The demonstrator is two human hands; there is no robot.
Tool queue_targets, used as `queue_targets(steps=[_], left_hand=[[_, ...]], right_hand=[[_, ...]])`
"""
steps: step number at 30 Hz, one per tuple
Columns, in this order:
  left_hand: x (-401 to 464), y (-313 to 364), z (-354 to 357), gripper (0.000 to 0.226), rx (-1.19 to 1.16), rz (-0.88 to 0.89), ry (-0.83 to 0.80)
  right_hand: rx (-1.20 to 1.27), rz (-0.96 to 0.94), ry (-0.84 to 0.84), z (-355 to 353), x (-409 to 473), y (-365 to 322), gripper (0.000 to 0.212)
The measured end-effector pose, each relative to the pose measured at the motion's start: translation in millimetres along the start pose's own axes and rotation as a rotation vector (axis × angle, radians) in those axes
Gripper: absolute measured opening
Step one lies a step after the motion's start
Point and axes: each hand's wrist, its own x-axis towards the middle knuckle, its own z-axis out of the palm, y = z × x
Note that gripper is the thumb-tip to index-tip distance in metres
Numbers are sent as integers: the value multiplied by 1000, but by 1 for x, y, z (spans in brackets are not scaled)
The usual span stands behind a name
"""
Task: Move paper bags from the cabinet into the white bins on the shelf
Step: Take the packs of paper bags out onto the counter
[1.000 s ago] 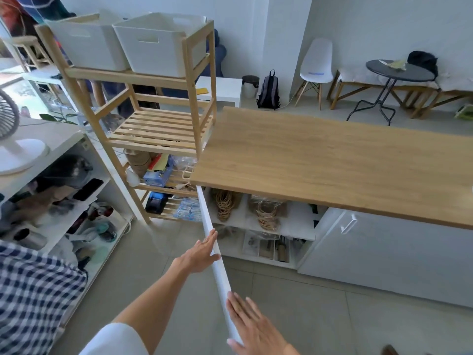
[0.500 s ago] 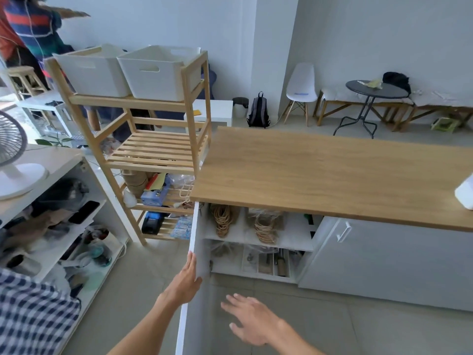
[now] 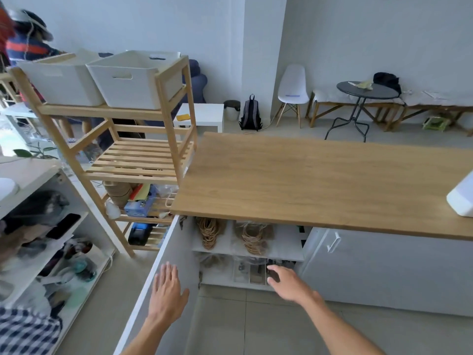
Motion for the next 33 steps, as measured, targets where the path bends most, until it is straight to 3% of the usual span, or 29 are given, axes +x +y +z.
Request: queue_targets(steps=[6, 13, 21, 28, 33], left_hand=[[49, 65, -7, 64, -261, -23, -269], [109, 129, 0, 59, -624, -64, -386], [214, 150, 94, 71, -712, -71, -283], [284, 136, 173, 57, -798, -105, -114], [321, 150, 194, 52, -907, -224, -171]], right_hand=[[304, 159, 6, -36, 52, 28, 51], [540, 258, -11, -47, 121, 75, 55], [897, 408, 56, -18, 223, 142, 51], [1011, 448, 149, 26, 322, 170, 73], [1080, 388, 156, 38, 363, 158, 81]])
